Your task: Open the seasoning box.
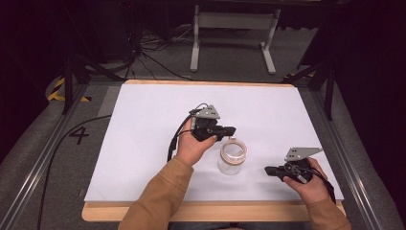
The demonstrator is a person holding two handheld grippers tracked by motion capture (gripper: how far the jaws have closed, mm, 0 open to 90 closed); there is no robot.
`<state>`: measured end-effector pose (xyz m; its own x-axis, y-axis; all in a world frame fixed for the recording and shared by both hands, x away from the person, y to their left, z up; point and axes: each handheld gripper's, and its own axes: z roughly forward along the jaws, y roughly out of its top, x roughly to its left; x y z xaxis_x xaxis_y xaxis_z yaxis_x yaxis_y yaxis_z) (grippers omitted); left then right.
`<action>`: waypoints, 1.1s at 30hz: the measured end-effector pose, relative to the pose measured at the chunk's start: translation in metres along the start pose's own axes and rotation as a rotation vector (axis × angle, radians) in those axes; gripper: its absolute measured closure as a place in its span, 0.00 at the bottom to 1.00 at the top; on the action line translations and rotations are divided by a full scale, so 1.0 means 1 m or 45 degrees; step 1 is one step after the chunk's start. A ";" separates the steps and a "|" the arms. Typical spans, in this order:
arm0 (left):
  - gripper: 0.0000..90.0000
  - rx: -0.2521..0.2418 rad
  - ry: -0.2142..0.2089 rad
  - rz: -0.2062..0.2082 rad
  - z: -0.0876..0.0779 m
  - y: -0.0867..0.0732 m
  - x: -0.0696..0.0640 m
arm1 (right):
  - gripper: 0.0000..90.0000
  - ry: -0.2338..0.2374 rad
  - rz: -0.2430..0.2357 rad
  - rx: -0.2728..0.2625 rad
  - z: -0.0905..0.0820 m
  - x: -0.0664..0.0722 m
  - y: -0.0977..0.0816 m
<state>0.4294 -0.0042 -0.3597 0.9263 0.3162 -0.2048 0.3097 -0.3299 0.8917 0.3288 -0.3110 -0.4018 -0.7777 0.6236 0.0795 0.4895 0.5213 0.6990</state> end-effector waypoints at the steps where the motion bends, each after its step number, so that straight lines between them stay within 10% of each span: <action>1: 1.00 0.003 0.004 0.005 0.002 0.000 -0.001 | 1.00 0.006 -0.005 -0.004 0.001 0.001 0.001; 14: 1.00 0.018 0.086 0.015 0.014 -0.008 0.005 | 1.00 0.086 -0.114 -0.118 0.013 0.034 0.020; 33: 1.00 0.017 0.128 0.001 0.017 -0.011 0.008 | 1.00 0.083 -0.101 -0.221 0.016 0.040 0.033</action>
<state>0.4373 -0.0132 -0.3778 0.9006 0.4034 -0.1621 0.3127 -0.3420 0.8861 0.3198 -0.2598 -0.3870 -0.8376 0.5429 0.0611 0.3549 0.4557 0.8163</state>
